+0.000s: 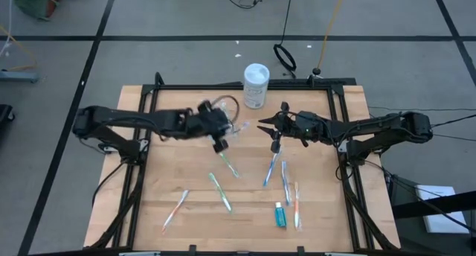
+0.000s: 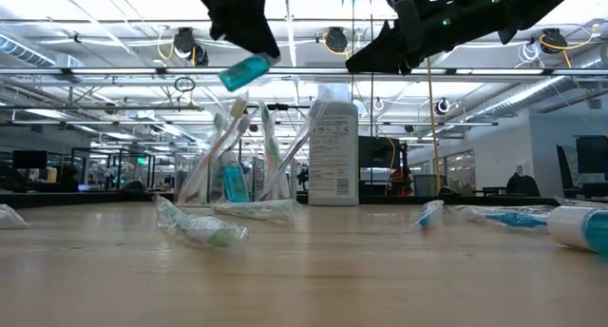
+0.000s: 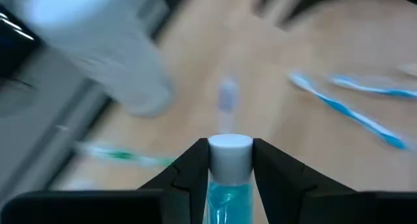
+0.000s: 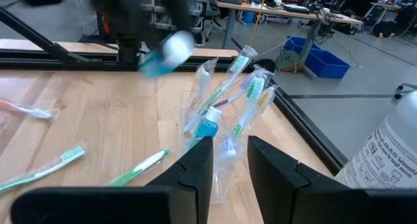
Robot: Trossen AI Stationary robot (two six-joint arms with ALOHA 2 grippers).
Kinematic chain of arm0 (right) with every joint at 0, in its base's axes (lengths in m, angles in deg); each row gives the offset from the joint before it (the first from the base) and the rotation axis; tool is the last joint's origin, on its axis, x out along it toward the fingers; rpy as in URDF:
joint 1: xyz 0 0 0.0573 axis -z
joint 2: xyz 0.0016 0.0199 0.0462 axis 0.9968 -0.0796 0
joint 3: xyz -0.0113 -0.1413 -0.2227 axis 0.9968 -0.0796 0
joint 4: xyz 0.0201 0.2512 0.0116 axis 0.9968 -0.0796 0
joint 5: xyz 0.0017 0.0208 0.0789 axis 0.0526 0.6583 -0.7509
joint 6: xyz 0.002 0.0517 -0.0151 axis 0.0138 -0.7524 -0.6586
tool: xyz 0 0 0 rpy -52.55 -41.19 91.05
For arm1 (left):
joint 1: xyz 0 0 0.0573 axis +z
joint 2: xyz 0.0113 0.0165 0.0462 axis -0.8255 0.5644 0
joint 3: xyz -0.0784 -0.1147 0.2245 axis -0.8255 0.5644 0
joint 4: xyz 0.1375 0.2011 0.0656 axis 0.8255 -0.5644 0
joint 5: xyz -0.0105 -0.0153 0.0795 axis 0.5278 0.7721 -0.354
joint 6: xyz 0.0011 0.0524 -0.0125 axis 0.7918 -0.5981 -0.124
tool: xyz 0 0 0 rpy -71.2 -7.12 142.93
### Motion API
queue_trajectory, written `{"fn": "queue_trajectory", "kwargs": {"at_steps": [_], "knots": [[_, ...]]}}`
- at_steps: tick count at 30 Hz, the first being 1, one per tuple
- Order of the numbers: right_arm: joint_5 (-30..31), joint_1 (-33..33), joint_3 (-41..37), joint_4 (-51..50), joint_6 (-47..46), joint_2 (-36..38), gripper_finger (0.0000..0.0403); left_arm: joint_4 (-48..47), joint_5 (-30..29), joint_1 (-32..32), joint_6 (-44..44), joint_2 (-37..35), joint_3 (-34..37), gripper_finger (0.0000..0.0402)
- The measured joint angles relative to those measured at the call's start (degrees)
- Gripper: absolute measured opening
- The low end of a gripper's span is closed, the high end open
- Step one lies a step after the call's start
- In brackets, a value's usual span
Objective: Pick & Place toothbrushing station
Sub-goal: Put the blue mouthwash into the transparent organizer
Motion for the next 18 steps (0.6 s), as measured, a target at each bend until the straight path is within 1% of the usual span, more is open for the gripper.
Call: {"fn": "queue_trajectory", "kwargs": {"at_steps": [3, 5, 7, 9, 11, 13, 14, 16, 18], "knots": [[0.0, 0.4, 0.0, 0.1, 1.8, 0.0, 0.0091, 0.9, -2.9, 2.6, -2.6, -2.6, 0.0, 0.0115], [0.0, 0.8, 0.0, 0.2, 3.5, 0.0, 0.0091, 4.3, -2.8, 4.2, -2.6, -3.0, 1.0, 0.0115], [0.0, 1.6, 0.0, 1.1, 4.9, 0.0, 0.0091, 10.7, -2.0, 5.3, -3.4, -3.1, 4.6, 0.0115], [0.0, 2.2, 0.0, 1.4, 5.4, 0.0, 0.0091, 19.4, 1.1, 6.3, -4.1, -2.9, 10.0, 0.0115], [0.0, 2.6, 0.0, 0.9, 4.7, 0.0, 0.0091, 27.7, 4.2, 6.6, -1.5, -2.9, 16.0, 0.0115], [0.0, 2.7, 0.0, -0.4, 3.8, 0.0, 0.0091, 36.3, 4.6, 6.1, 2.4, -2.9, 20.8, 0.0115], [0.0, 2.7, 0.0, -1.1, 3.5, 0.0, 0.0091, 39.8, 3.3, 5.7, 3.9, -3.1, 22.8, 0.0115], [0.0, 2.7, 0.0, -3.0, 3.0, 0.0, 0.0091, 44.7, -1.3, 4.7, 4.4, -3.3, 25.5, 0.0115], [0.0, 2.7, 0.0, -4.5, 2.6, 0.0, 0.0091, 45.9, -7.1, 3.7, 2.9, -3.3, 27.3, 0.0115]]}}
